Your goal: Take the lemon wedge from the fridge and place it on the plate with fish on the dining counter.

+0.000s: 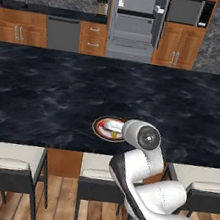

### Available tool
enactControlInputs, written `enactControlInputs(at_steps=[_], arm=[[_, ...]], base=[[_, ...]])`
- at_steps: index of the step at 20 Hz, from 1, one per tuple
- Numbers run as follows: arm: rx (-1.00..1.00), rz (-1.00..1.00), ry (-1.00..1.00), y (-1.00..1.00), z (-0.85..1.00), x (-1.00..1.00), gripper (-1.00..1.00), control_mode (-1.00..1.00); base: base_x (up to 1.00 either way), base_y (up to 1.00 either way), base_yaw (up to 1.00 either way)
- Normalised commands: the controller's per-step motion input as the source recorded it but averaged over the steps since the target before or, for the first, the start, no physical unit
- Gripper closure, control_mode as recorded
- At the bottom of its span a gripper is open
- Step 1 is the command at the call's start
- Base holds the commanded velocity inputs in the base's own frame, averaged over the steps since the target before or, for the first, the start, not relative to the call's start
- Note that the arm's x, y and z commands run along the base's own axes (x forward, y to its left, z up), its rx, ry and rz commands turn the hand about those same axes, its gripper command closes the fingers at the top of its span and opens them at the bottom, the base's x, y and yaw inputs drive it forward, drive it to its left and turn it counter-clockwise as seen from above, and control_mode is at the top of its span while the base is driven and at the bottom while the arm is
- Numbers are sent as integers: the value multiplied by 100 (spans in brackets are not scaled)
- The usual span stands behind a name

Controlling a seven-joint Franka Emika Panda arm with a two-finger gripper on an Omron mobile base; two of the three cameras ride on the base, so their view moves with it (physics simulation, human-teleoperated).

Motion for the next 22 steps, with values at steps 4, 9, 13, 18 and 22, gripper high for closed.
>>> enactControlInputs(at_steps=[4,9,13,18,22], arm=[[-14,0,-28,9,100,-68,-100,-100],[-8,4,-16,8,97,-74,-100,-100],[-5,9,-29,9,27,-49,-100,-100],[-6,8,-67,42,29,-100,-100,-100],[0,0,-100,2,17,-100,-100,-100]], base=[[0,0,0],[0,0,0],[0,0,0],[0,0,0],[0,0,0]])
